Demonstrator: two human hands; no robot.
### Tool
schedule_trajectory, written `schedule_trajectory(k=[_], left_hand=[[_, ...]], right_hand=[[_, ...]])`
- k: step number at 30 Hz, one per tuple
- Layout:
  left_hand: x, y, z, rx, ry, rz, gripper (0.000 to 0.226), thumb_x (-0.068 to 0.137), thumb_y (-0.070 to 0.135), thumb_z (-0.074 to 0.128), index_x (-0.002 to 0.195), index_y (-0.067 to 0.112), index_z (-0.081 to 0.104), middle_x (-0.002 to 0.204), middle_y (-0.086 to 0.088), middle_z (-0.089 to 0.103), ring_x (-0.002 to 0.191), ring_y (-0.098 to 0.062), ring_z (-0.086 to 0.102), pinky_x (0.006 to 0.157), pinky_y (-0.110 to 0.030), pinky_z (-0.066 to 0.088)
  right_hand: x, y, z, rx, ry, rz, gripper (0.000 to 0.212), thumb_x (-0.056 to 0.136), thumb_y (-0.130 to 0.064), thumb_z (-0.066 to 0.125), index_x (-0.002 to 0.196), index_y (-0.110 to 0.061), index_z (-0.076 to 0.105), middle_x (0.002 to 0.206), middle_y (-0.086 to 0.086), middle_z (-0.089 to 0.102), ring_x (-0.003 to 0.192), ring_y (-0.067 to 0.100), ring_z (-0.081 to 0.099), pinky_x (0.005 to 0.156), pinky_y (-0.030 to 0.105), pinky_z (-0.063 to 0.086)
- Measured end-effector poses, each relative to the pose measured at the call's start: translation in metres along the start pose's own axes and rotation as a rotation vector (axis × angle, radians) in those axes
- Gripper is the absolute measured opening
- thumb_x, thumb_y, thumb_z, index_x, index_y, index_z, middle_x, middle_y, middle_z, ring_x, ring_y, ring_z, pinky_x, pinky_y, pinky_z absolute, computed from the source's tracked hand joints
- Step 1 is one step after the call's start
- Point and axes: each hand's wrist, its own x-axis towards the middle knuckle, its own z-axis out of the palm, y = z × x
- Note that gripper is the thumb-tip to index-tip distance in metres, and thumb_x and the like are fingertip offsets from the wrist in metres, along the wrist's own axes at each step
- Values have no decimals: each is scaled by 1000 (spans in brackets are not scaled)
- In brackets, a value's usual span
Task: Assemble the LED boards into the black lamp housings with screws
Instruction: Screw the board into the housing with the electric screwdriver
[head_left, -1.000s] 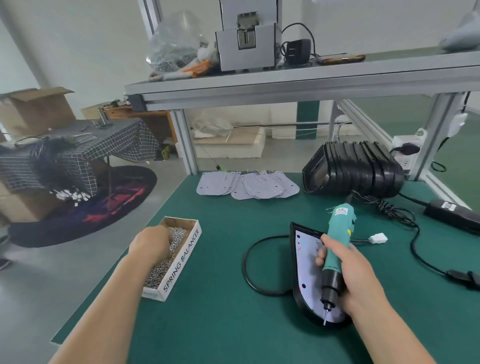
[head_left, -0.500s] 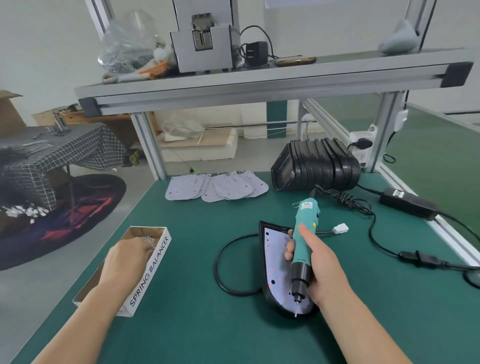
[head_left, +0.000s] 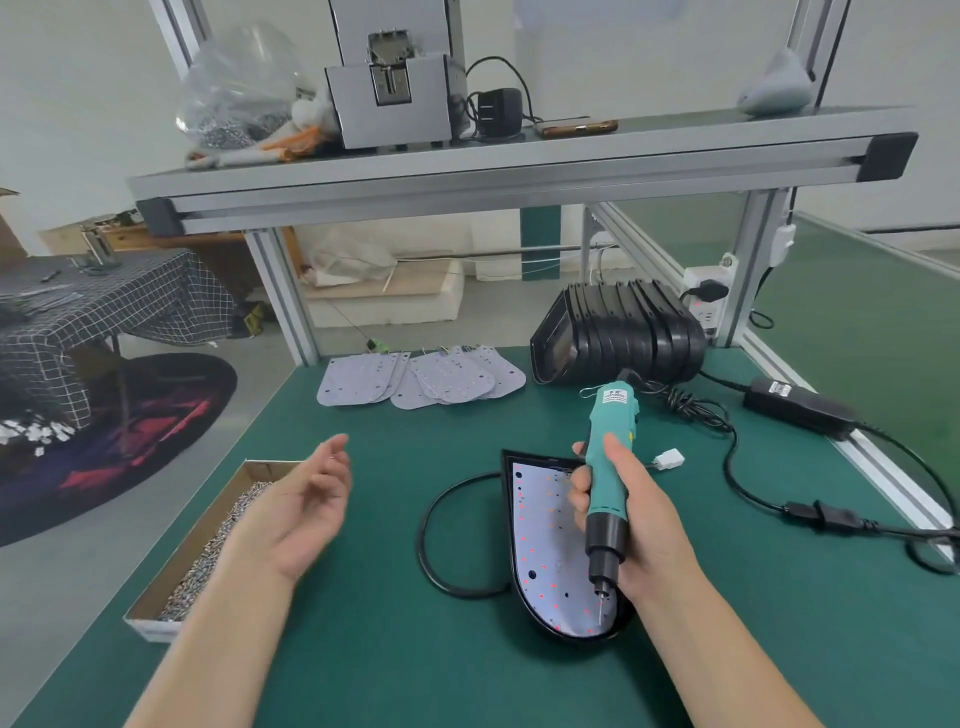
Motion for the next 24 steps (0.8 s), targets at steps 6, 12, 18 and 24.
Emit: schedule_trajectory(k=[6,12,18,24], left_hand=[[-15,-88,89,118,-259,-343,8,68,1,66,72,-3,71,72,-10,55,54,-10,46,36,-13,33],[10,-155,114,569,-199,-316,23,98,-4,51,83,-6,69,62,-6,59,48,-4,50,39,-11,34],[25,-157,85,785,-113,-163,17,94,-7,61,80,-1,71,64,-7,68,50,-9,62,44,-14,41],[24,-174,90,1093,-61,-19,10,88,-1,67,78,2,70,50,-6,58,42,-15,54,44,-19,36]], right_hand=[[5,-17,-8,31,-25,-115,43,81,-36,66,117,-13,60,66,5,56,49,13,47,42,20,42],[9,-46,-27,34,-94,-184,37,89,-34,58,116,-9,59,63,6,52,47,14,43,42,20,38],[14,-43,-30,71,-136,-104,45,92,-44,53,116,-7,60,69,10,55,50,17,46,44,22,37],[16,-38,-23,123,-152,-81,43,94,-49,54,115,-12,63,73,7,58,57,15,53,46,19,41]])
